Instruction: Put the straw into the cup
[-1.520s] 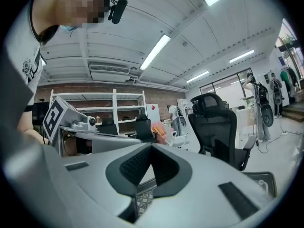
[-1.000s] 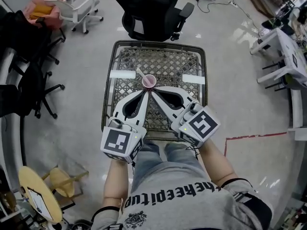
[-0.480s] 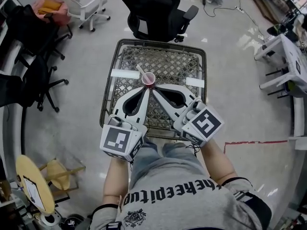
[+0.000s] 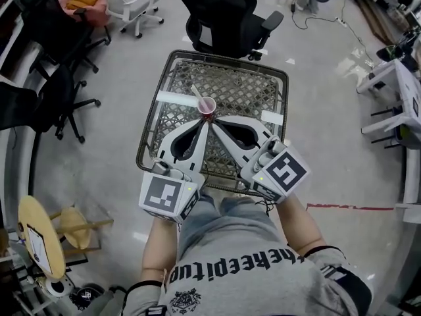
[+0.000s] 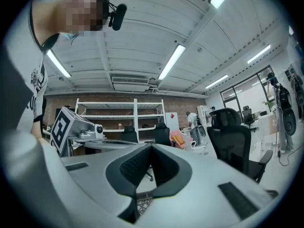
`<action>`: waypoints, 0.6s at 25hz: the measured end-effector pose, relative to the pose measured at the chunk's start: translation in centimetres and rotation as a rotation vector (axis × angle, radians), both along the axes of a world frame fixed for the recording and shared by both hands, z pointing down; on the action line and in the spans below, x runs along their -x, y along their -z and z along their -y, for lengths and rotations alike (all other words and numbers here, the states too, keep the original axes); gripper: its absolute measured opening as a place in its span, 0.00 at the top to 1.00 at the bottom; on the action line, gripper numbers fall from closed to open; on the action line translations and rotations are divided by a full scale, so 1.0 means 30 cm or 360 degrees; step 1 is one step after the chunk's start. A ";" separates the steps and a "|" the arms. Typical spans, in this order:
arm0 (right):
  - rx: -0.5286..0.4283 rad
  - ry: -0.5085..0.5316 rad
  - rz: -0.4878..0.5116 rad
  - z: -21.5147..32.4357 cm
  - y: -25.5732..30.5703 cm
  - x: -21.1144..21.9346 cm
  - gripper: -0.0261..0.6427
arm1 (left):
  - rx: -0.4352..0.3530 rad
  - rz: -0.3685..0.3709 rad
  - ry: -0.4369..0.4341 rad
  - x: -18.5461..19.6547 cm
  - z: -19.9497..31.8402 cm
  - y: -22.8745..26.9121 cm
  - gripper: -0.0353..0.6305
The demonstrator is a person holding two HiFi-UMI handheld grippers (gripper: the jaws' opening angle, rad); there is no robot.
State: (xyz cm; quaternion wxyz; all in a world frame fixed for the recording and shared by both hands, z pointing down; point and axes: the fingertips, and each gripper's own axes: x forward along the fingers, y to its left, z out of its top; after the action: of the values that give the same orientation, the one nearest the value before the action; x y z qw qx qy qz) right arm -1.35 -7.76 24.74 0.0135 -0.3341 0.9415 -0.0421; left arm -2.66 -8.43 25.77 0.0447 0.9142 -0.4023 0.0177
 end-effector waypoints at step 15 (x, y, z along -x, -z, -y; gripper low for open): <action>-0.0046 0.0087 0.0007 -0.043 -0.005 -0.042 0.96 | -0.0054 0.0008 0.0098 -0.044 -0.054 0.005 0.92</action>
State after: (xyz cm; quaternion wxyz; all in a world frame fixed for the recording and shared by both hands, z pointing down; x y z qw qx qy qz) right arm -0.09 -6.47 24.89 0.0192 -0.3080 0.9507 -0.0297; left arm -1.33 -6.81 25.63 0.0287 0.9021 -0.4305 0.0119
